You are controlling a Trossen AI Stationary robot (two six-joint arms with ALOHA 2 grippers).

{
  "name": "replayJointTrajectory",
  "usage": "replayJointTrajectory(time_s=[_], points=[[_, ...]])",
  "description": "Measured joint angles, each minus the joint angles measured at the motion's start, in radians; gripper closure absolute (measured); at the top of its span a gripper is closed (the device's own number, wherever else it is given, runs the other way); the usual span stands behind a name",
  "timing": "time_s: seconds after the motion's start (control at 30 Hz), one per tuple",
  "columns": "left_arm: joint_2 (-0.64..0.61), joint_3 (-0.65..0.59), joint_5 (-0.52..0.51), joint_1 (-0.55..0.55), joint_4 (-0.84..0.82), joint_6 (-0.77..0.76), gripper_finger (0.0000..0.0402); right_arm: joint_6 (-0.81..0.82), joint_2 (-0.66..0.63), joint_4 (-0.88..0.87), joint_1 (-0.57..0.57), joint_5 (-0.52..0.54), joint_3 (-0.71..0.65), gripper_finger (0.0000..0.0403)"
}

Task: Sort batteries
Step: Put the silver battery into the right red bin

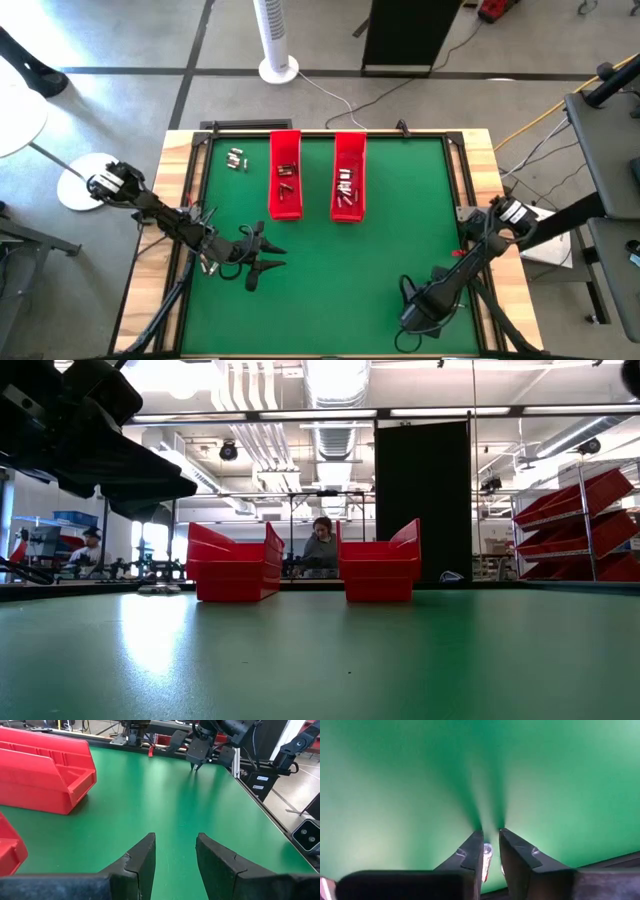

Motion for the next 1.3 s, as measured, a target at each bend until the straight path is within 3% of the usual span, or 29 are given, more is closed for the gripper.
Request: replayJointTrajectory(time_s=[0.2,0.47,0.73,1.07,1.3], points=[[-0.002,0.000,0.032,0.000,0.000,-0.001,0.0280,0.033,-0.047,-0.007,-0.016,0.068,0.000,0.0356],[-0.002,0.000,0.064,0.000,0.000,-0.001,0.0280,0.217,-0.132,-0.023,0.143,0.029,-0.008,0.0320],[-0.002,0.000,0.080,0.000,0.009,-0.004,0.0280,0.251,-0.112,0.037,0.208,0.033,-0.040,0.0296],[-0.002,0.000,0.080,0.000,0.007,-0.006,0.0280,0.235,-0.112,0.093,0.213,0.042,-0.076,0.0316],[-0.002,0.000,0.079,0.000,0.006,0.009,0.0280,0.233,-0.112,0.122,0.209,0.152,-0.081,0.0349]])
